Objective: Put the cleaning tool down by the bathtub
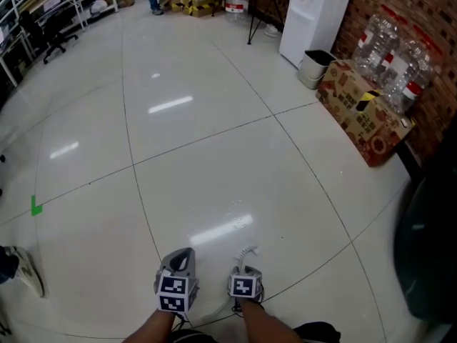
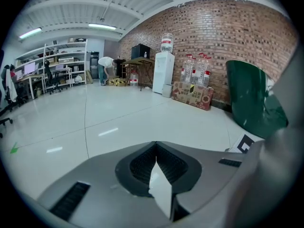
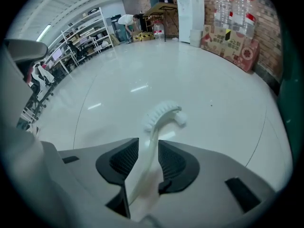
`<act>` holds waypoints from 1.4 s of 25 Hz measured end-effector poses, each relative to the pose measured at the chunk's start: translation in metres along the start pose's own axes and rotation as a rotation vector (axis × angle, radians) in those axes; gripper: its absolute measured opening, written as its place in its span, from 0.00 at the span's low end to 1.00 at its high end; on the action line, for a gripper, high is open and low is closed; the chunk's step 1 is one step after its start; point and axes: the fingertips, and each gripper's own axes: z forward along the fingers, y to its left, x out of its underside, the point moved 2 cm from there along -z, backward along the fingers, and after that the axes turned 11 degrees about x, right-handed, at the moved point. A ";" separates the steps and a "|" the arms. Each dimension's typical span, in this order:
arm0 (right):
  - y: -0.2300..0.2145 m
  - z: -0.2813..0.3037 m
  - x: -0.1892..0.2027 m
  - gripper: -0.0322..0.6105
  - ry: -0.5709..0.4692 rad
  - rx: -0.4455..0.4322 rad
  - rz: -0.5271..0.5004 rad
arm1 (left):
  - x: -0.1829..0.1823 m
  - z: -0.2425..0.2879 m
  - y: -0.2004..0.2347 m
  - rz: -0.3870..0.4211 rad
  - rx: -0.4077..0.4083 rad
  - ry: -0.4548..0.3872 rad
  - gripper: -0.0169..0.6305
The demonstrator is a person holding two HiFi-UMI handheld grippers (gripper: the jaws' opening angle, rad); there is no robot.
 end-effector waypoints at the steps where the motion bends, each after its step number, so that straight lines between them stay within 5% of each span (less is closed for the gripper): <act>1: 0.004 0.008 0.004 0.30 0.006 -0.012 -0.001 | 0.003 0.001 0.002 0.004 -0.001 -0.001 0.03; 17: 0.010 0.046 0.045 0.30 0.117 0.002 -0.044 | 0.017 0.019 -0.003 0.067 0.026 -0.011 0.03; 24: 0.001 0.045 0.044 0.16 0.090 0.010 0.000 | 0.020 0.015 -0.002 0.073 0.027 -0.024 0.03; 29: -0.007 0.002 -0.002 0.16 -0.033 -0.015 0.000 | -0.005 -0.011 -0.001 0.051 0.023 -0.031 0.03; 35: -0.037 -0.130 -0.084 0.16 -0.123 -0.063 0.034 | -0.103 -0.064 -0.031 0.072 0.006 -0.026 0.03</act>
